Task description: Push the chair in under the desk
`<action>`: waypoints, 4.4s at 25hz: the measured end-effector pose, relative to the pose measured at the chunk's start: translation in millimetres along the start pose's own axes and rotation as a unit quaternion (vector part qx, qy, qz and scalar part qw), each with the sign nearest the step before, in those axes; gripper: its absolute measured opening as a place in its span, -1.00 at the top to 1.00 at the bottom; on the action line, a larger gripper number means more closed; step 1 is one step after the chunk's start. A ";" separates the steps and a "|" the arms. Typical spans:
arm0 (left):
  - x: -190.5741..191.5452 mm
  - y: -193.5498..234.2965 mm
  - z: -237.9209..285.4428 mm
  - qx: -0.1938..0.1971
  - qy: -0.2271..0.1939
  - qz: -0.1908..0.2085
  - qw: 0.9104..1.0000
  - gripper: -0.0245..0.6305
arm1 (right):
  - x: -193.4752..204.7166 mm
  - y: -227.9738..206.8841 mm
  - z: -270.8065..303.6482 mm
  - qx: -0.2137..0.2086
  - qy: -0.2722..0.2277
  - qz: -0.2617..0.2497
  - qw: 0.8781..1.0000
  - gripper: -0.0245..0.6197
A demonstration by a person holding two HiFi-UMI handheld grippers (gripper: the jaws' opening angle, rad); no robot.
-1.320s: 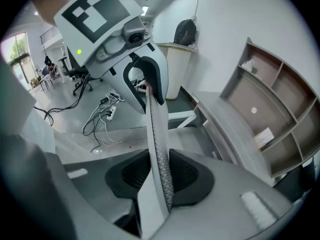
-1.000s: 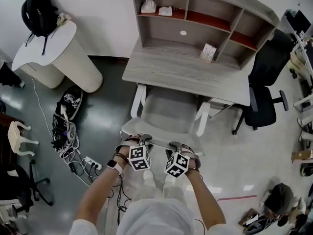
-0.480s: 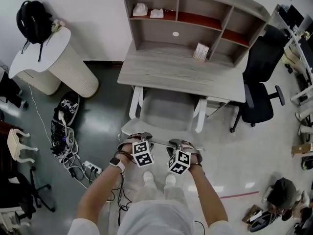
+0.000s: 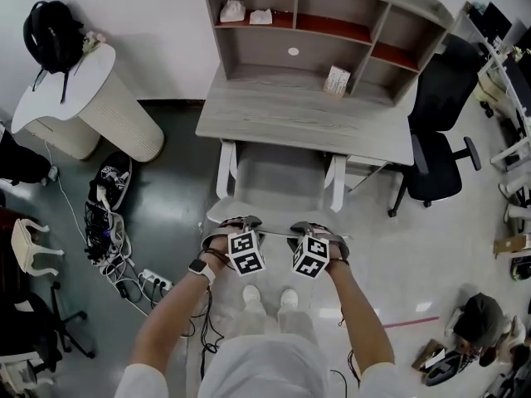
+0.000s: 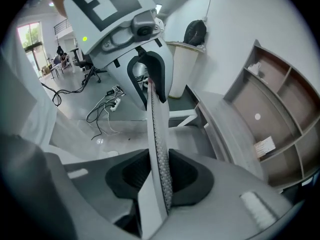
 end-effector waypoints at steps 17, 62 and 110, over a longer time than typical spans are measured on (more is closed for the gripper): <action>-18.9 31.0 12.7 -0.013 0.004 -0.007 1.000 0.50 | 3.4 -37.5 2.5 0.033 0.007 -0.028 0.999 0.57; -54.2 196.3 84.6 -0.076 0.010 -0.038 0.996 0.44 | -18.0 -215.7 42.6 0.146 0.038 -0.081 0.985 0.55; -1.0 23.7 -184.9 -0.220 -0.251 -0.402 0.853 0.91 | -38.9 -8.6 -190.5 0.248 -0.264 0.175 0.916 0.89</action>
Point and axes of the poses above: the fingertips, and each gripper's own axes: z forward along the fingers, y to its left, x out of its underside, the point moved 4 cm from there along -z, backward along the fingers, and after that the axes turned 5 degrees about -x, right-handed, at the moved point
